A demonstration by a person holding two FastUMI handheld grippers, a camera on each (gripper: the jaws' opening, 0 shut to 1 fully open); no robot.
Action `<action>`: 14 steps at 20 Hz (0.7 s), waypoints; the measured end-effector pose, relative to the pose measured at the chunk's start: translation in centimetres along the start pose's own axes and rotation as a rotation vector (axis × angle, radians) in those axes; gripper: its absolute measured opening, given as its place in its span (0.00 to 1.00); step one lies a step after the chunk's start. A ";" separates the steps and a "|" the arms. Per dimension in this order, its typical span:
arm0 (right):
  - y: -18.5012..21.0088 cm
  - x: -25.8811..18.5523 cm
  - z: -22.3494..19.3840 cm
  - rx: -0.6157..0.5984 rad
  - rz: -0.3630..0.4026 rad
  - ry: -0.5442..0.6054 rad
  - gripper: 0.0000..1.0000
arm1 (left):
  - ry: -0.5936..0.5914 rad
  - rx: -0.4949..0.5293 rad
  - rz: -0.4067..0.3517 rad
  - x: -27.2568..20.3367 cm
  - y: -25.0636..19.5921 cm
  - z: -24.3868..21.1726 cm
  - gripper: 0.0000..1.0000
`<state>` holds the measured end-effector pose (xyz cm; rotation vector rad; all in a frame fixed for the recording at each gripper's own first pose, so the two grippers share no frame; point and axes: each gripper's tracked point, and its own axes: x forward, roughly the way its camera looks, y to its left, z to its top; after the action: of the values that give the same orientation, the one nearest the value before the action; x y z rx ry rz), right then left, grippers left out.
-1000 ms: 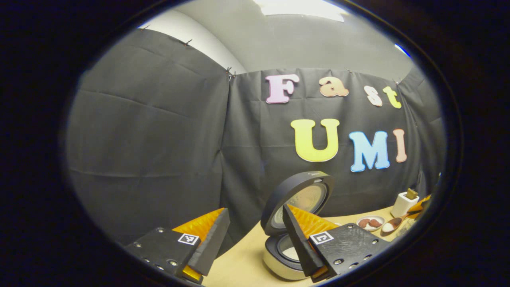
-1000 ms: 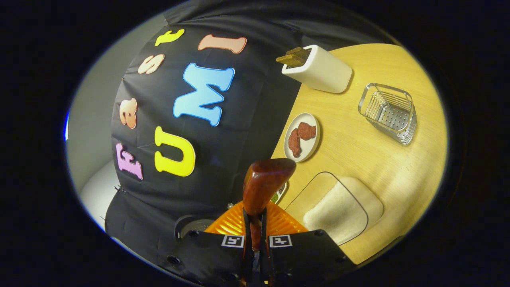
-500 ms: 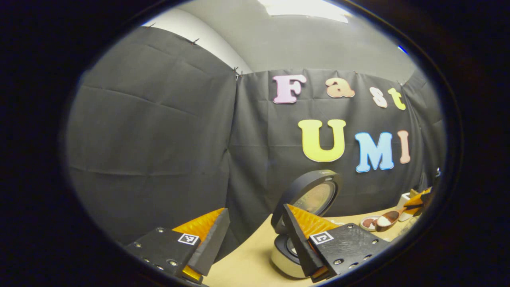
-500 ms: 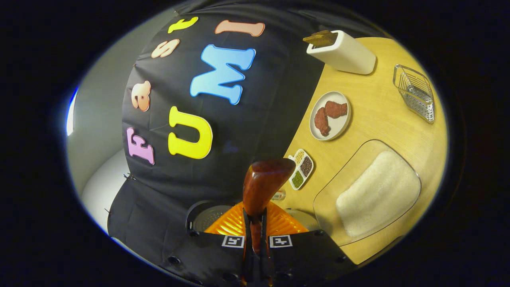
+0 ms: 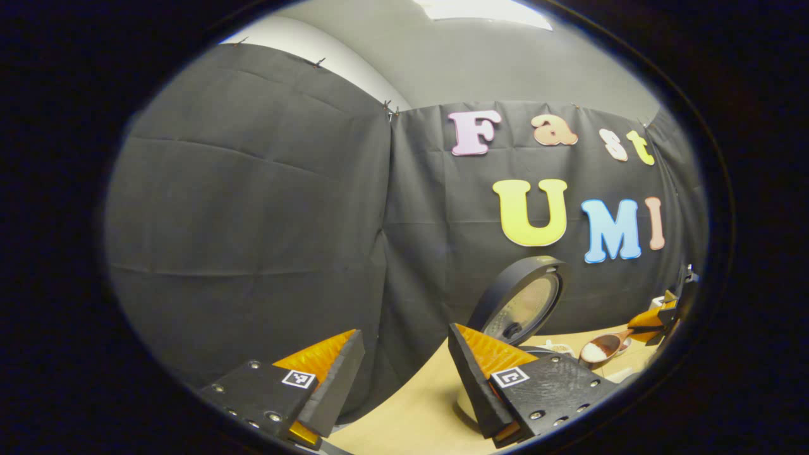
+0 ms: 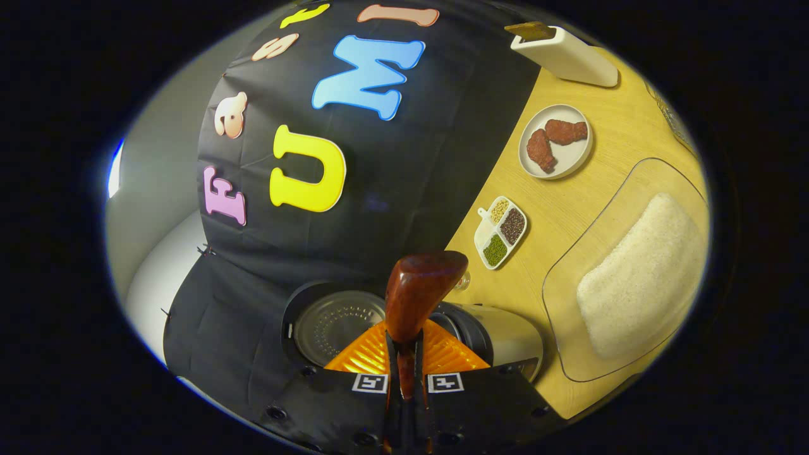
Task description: Close the left gripper, press the button to open the rice cooker; take a wooden spoon from the chopstick holder with the right hand, scoop a spoonful of rice and pour it into the rice cooker, then put the wooden spoon back into the chopstick holder.
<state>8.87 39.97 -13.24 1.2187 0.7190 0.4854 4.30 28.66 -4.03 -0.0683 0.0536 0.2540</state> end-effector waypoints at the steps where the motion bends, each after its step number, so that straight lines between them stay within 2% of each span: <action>1: 0.1 0.6 -0.6 -0.019 0.005 0.009 0.08 | 0.005 0.009 0.005 0.0 0.2 -0.2 0.85; 3: 0.1 1.9 -2.1 -0.081 0.009 0.030 0.09 | 0.015 0.027 0.014 -0.2 0.7 -0.5 0.84; 10: 1.7 4.9 -7.1 -0.442 0.048 0.095 0.09 | 0.043 0.054 0.041 -0.8 2.5 -1.0 0.84; 14: 2.2 6.3 -8.2 -0.570 0.056 0.103 0.09 | 0.049 0.056 0.056 -1.0 3.1 -1.3 0.84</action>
<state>7.34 50.43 -14.06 0.6828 0.5778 0.7447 2.53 31.29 -5.43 -0.0176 0.1113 0.3063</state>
